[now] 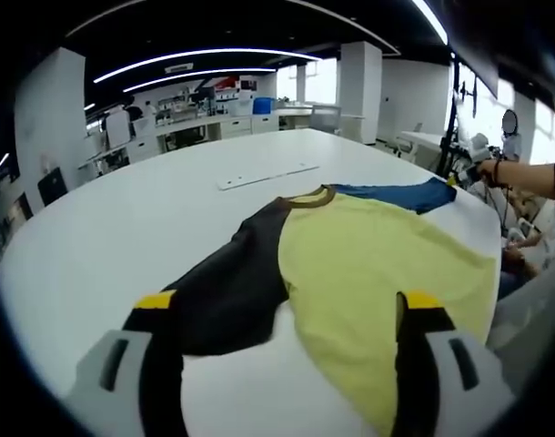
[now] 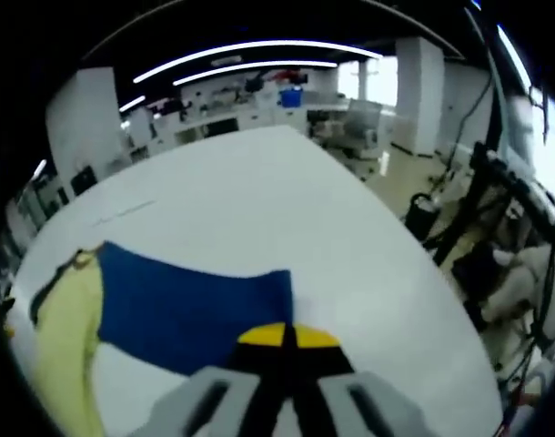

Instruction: Fold the garment on the visible template until the final outline fits inside the template.

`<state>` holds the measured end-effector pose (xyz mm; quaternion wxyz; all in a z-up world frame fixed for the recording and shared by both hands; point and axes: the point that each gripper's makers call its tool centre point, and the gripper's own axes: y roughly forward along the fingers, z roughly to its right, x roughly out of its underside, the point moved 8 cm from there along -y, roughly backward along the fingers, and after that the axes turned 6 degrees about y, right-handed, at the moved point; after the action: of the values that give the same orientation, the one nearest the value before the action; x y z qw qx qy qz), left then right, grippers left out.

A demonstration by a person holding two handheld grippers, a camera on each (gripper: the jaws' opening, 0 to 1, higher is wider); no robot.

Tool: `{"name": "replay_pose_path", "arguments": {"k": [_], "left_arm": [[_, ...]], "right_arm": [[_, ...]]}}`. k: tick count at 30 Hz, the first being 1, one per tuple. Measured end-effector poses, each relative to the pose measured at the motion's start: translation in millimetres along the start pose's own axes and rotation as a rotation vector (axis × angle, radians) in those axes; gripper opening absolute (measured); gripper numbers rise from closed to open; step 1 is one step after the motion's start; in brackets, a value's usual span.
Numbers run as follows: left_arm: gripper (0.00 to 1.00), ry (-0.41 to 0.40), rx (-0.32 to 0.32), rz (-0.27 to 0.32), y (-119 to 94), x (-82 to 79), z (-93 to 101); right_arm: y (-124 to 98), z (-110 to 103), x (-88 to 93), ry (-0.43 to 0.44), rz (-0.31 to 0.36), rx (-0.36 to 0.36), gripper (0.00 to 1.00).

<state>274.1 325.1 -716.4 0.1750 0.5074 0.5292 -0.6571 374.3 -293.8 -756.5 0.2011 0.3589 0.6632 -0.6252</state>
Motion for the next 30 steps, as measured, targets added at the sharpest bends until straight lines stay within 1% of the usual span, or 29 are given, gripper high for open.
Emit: {"name": "replay_pose_path", "arguments": {"k": [2, 4, 6, 7, 8, 10, 12, 16, 19, 22, 24, 26, 30], "left_arm": [[0.96, 0.000, 0.000, -0.001, 0, 0.2, -0.2], [0.96, -0.001, 0.000, -0.003, 0, 0.7, -0.2], [0.97, 0.000, -0.001, -0.007, -1, 1.6, -0.5], [0.97, 0.000, 0.000, -0.009, -1, 1.9, -0.6], [0.97, -0.001, 0.001, -0.010, 0, 2.2, -0.5], [0.98, -0.003, 0.003, -0.011, 0, 2.7, -0.1], [0.98, -0.001, 0.005, -0.012, 0, 3.0, 0.4], [0.99, -0.002, 0.006, -0.010, -1, 2.7, 0.9], [0.99, -0.004, 0.005, -0.007, -3, 2.8, -0.2], [0.99, -0.005, 0.005, -0.005, -5, 2.1, 0.6], [0.99, -0.004, 0.005, -0.003, -7, 2.3, -0.4], [0.99, -0.002, 0.005, -0.002, -9, 2.2, -0.4], [0.99, -0.009, 0.003, 0.000, -13, 2.7, -0.2]], "right_arm": [[-3, -2, -0.1, 0.008, 0.006, 0.010, 0.00], [5, 5, -6.0, 0.015, 0.007, 0.014, 0.00], [-5, -6, -4.3, 0.024, 0.008, 0.015, 0.00], [5, 4, -10.9, 0.026, 0.008, 0.013, 0.00], [9, 8, -14.6, 0.027, 0.008, 0.013, 0.00], [0, -3, -12.0, 0.031, 0.009, 0.016, 0.00], [6, 3, -16.2, 0.034, 0.003, 0.016, 0.00], [11, 7, -17.9, 0.049, -0.008, 0.021, 0.00], [4, 0, -14.0, 0.082, -0.011, 0.016, 0.00], [4, 2, -16.5, 0.127, -0.008, -0.001, 0.00], [-4, -6, -14.6, 0.154, -0.007, -0.012, 0.00], [-5, -8, -16.9, 0.178, -0.004, -0.026, 0.00], [-11, -18, -19.5, 0.187, 0.002, -0.050, 0.00]]}}
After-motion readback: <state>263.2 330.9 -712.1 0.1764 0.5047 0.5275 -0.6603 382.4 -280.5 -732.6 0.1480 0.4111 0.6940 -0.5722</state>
